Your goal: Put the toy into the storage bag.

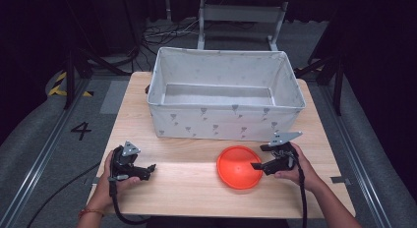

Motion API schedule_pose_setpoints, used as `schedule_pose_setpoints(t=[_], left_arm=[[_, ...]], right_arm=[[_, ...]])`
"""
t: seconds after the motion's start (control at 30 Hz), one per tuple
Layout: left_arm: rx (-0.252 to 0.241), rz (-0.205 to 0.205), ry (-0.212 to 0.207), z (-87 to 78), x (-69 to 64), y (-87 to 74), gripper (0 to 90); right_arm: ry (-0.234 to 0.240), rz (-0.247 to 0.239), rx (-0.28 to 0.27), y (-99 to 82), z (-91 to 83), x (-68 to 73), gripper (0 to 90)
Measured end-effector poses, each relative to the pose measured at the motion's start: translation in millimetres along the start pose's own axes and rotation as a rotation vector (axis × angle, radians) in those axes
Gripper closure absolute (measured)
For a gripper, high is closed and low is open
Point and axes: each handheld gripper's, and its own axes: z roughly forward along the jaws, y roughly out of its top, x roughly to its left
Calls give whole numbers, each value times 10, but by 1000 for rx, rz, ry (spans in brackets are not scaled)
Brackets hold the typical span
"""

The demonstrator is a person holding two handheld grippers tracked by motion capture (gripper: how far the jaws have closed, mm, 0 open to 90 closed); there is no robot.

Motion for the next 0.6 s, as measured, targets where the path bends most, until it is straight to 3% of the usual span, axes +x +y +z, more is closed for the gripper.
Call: schedule_pose_setpoints(t=[0.17,0.27,0.4,0.47,0.6], left_arm=[[-1,1,1,-1,1,-1,3],[-1,1,2,-1,1,-1,3],[-1,1,1,-1,1,-2,3],[0,0,2,-2,0,-2,3],[-4,2,5,-4,-2,-8,5]], right_arm=[[8,0,64,22,244,-14,186],[7,16,76,-1,320,-25,176],[30,-7,51,-13,345,-14,166],[22,-70,61,-12,359,39,201],[17,-71,68,1,358,69,237]])
